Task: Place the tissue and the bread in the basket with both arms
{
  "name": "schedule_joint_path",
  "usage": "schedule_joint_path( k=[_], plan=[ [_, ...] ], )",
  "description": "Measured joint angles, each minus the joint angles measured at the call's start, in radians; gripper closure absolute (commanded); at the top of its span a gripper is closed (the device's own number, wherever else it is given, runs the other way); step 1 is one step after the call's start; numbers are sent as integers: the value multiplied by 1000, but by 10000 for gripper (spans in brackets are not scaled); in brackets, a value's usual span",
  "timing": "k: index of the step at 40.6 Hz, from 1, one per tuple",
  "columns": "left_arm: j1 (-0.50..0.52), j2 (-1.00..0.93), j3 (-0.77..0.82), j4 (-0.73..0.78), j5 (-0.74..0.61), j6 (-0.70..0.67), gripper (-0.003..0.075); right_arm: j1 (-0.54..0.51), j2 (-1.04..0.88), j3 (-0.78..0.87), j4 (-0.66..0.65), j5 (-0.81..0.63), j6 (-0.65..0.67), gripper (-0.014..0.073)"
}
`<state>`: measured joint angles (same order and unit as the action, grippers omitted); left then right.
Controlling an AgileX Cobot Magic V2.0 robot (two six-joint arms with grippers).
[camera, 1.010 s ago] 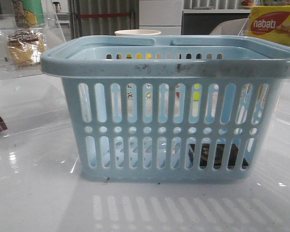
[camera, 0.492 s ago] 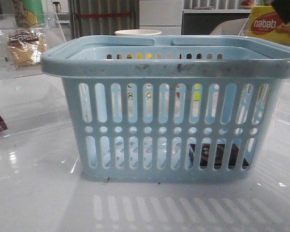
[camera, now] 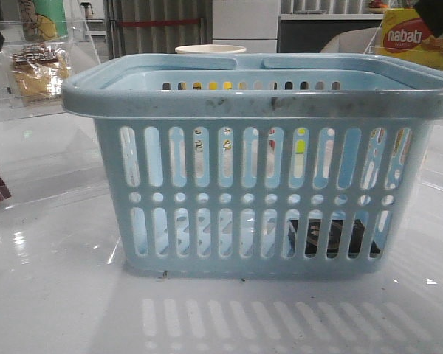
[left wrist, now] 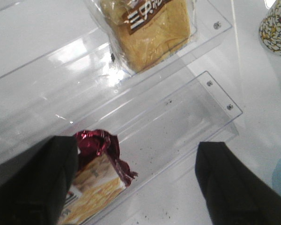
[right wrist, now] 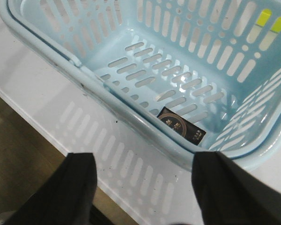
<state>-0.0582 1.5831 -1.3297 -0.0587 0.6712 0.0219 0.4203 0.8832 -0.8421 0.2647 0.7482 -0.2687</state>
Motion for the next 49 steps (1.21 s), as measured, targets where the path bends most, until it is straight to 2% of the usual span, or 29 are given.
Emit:
schedule_joint_path(
  k=[6,13,28,32,47,49],
  plan=[
    [39,129,-151,-83,32,38,148,0,0,0,0,0,0,52],
    [88,256,-270,-260,22,169,148,0,0,0,0,0,-2,52],
    [90,391,-347,-318,-118,206,162,0,0,0,0,2,-2,52],
    [90,402,-347,-323,-132,207,226,0,0,0,0,2,-2,52],
    [90,412,-354,-337,-113,209,615,0,0,0,0,2,-2,52],
    [90,412,-361,-340,-95,209,628,0,0,0,0,2,-2,52]
  ],
)
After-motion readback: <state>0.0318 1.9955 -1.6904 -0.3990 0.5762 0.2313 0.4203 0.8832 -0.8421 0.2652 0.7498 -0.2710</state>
